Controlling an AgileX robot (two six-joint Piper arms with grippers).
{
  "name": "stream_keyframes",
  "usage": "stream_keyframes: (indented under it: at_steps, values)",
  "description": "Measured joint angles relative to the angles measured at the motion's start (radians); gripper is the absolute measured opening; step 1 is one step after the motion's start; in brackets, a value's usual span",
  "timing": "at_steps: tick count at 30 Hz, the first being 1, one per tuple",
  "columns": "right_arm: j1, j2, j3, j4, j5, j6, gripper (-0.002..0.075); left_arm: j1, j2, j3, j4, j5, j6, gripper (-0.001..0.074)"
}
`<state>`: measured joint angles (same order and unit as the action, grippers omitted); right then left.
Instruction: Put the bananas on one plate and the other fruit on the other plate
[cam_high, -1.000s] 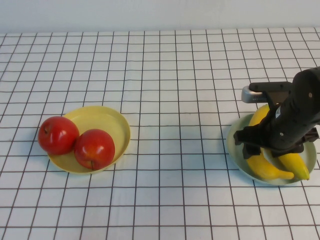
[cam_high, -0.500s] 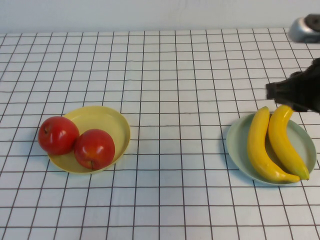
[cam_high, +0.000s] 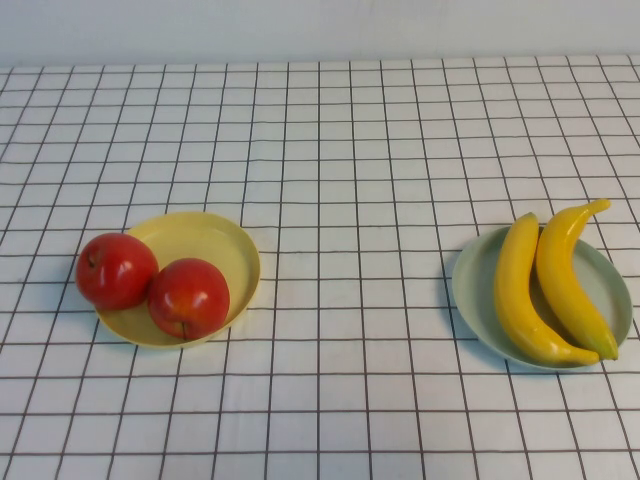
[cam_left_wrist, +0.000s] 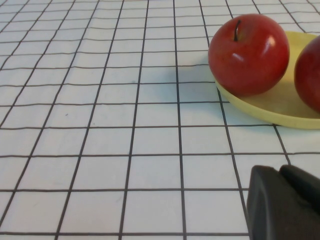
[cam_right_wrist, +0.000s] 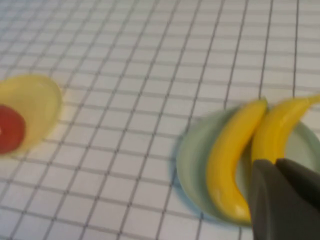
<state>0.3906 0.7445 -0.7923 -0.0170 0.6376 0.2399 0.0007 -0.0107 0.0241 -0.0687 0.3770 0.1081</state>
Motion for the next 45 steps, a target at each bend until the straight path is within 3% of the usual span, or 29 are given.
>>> stream_keyframes:
  at_steps: [5,9,15,27,34,41,45]
  values:
    - [0.0,-0.1,0.006,-0.041,0.288,0.011,-0.0014,0.0,0.0,0.0,0.0,0.0,0.0,-0.0001]
    - [0.0,-0.188,0.01,-0.064,0.331,-0.131,-0.0015,0.0,0.0,0.0,0.0,0.0,0.0,-0.0001]
    - [0.0,-0.309,0.148,-0.14,0.14,-0.194,-0.0015,0.0,0.0,0.0,0.0,0.0,0.0,-0.0001]
    - [-0.011,-0.504,0.55,-0.203,-0.194,-0.074,-0.0015,0.0,0.0,0.0,0.0,0.0,0.0,-0.0001]
    - [-0.137,-0.577,0.761,-0.103,-0.408,-0.064,-0.0015,0.0,0.0,0.0,0.0,0.0,0.0,-0.0001]
    - [-0.275,-0.659,0.816,-0.014,-0.434,-0.093,-0.0016,0.0,0.0,0.0,0.0,0.0,0.0,-0.0001]
    - [-0.3,-0.738,0.818,0.017,-0.404,-0.124,-0.0016,0.0,0.0,0.0,0.0,0.0,0.0,-0.0001]
